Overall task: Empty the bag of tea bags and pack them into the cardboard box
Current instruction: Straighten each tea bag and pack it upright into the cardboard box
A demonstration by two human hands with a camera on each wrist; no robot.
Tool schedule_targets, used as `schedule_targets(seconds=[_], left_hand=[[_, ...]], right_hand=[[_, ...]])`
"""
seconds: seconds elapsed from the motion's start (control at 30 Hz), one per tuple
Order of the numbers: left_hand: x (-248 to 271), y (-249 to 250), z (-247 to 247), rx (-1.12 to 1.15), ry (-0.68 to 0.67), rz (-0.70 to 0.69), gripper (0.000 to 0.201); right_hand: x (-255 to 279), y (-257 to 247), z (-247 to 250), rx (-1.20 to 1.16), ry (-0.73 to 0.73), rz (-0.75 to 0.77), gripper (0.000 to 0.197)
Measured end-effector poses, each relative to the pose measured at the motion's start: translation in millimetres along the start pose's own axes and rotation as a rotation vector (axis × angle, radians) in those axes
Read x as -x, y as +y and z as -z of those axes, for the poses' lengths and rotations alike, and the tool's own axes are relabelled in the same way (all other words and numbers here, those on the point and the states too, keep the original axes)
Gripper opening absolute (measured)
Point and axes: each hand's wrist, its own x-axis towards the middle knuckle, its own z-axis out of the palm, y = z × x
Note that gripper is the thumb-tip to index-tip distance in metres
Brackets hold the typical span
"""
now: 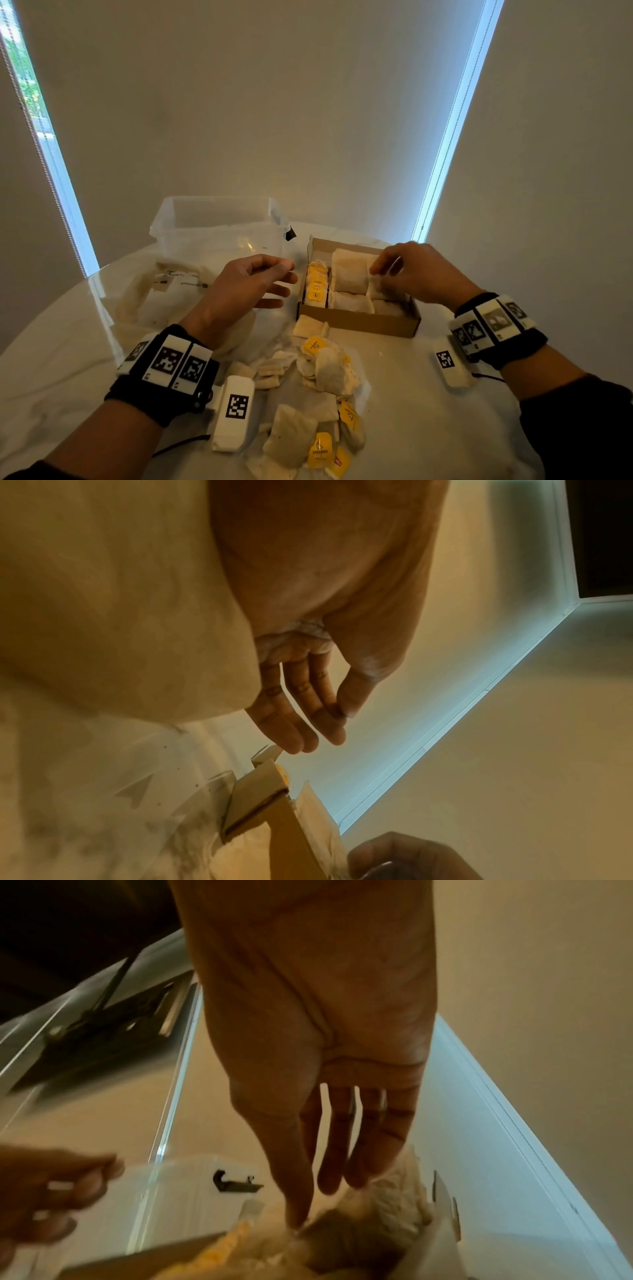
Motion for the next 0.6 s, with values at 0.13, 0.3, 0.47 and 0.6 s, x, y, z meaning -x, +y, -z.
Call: schedule_targets(seconds=[0.13,0.3,0.47,0.6], left_hand=[[1.4,1.2,0.7,0.003,0.003,0.003,0.024],[0.5,-0.2,0.7,-0.007,-0.009,0.006,0.025],[0.6,0.3,1.0,-0.002,-0.008,0.006,0.025],[0.6,-0.6,1.3,0.004,-0.015,0.006,0.024]], right_hand=[[-9.3,-1.4,-6.2,0.162,-0.107,0.000,0.022],[-13.8,-20.5,-11.2,0.155,-0.049,0.097,0.017],[-22.1,-36.2,-29.0,0.323,-0.096,0.237,0.021],[-26.1,-38.6,-34.7,0.381,-0.100,0.272,0.023]])
